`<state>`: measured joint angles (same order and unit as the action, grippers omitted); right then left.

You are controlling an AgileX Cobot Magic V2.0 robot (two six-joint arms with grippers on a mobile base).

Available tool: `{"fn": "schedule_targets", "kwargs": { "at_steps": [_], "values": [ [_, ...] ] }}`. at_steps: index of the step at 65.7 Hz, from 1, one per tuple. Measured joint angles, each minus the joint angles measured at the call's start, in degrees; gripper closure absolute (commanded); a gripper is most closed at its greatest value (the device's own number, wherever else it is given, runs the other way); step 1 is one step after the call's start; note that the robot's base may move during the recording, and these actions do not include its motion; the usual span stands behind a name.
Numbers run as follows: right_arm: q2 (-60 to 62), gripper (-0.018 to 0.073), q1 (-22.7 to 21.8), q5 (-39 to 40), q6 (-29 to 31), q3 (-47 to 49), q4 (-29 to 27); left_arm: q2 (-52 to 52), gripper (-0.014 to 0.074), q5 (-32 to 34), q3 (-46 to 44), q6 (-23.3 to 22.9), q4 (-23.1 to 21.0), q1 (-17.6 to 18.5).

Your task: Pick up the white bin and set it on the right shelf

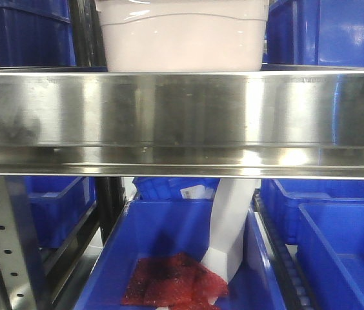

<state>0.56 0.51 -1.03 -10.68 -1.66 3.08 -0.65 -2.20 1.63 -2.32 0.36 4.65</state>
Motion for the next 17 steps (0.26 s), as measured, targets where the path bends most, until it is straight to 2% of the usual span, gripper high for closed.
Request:
{"fn": "schedule_targets", "kwargs": {
  "at_steps": [17],
  "values": [
    [0.0, 0.0494, 0.0, 0.0, 0.0, 0.0, 0.0, 0.0, 0.0715, 0.0, 0.0, 0.0, 0.0, 0.0]
  ]
}}
